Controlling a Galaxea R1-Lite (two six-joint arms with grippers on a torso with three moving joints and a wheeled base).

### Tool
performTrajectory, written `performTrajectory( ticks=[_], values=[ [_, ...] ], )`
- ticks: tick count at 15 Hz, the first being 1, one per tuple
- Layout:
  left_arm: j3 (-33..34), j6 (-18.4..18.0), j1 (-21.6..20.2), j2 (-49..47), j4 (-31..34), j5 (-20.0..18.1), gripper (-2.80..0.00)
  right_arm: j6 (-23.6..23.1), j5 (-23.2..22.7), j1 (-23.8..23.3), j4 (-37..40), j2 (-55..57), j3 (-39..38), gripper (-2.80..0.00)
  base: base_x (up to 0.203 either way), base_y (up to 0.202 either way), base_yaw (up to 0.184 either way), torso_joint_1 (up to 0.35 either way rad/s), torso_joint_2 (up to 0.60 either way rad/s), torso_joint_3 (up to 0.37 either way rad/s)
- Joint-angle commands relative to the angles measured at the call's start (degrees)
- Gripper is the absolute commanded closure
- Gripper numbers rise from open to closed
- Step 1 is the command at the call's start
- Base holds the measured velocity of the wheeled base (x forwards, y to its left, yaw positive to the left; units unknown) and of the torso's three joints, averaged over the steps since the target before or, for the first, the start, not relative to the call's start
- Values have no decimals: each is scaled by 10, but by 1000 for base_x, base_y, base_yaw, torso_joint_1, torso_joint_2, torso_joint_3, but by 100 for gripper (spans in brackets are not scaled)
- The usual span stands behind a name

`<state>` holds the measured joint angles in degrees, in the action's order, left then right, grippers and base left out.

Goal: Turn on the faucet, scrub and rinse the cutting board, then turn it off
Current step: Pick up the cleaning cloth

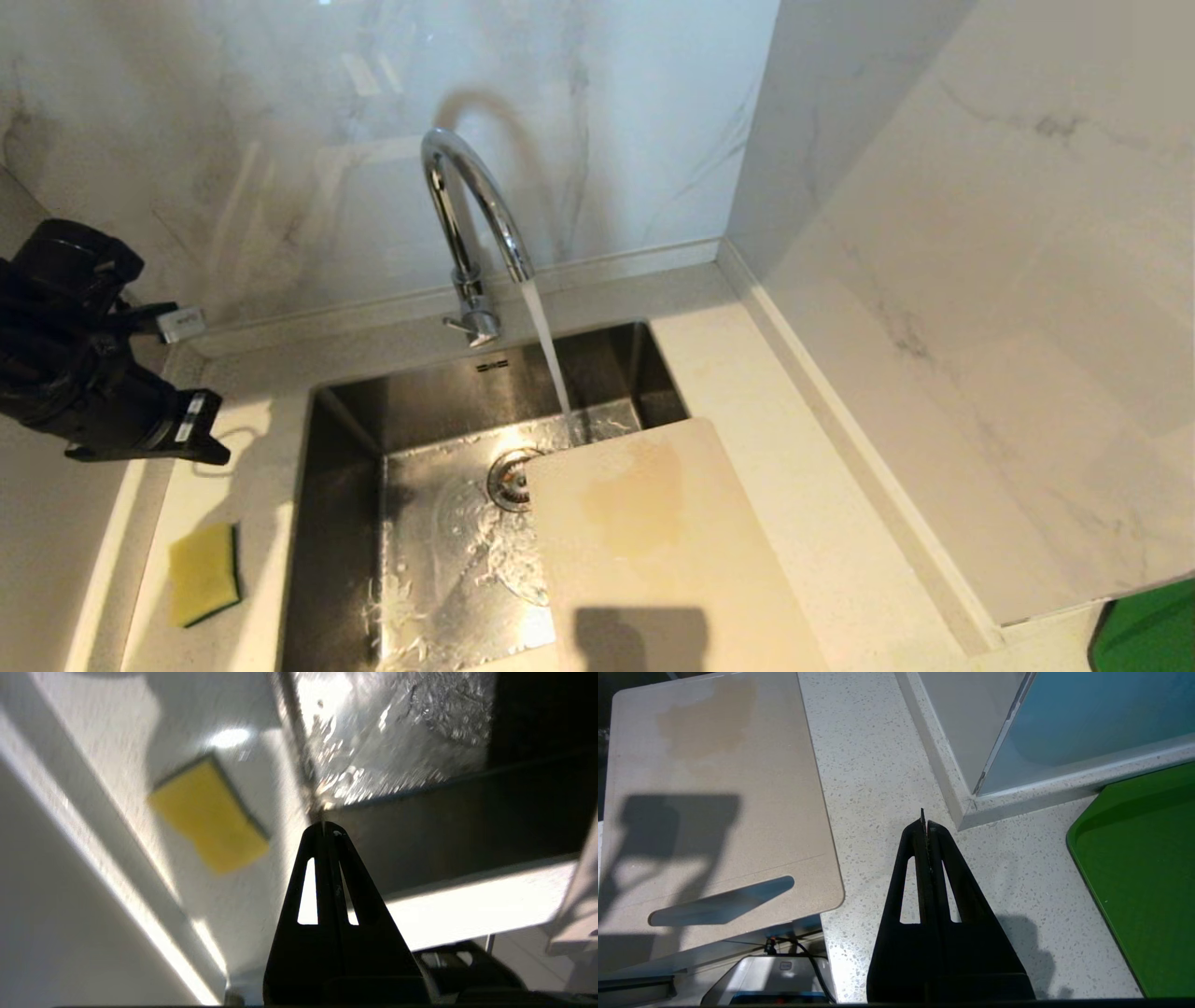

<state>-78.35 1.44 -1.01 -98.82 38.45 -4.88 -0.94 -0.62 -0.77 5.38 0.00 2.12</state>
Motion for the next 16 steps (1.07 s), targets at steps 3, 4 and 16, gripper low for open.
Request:
performTrajectory(
  ticks=[3, 4, 16],
  values=[
    [90, -15, -36, 30, -9, 0, 0, 0, -1, 0, 0, -1, 0, 0, 0, 0, 0, 0, 0, 0],
    [113, -15, -43, 32, -20, 3, 0, 0, -1, 0, 0, -1, 0, 0, 0, 0, 0, 0, 0, 0],
    [303, -3, -118, 44, -143, 31, 0, 0, 0, 0, 0, -1, 0, 0, 0, 0, 0, 0, 0, 0]
  ],
)
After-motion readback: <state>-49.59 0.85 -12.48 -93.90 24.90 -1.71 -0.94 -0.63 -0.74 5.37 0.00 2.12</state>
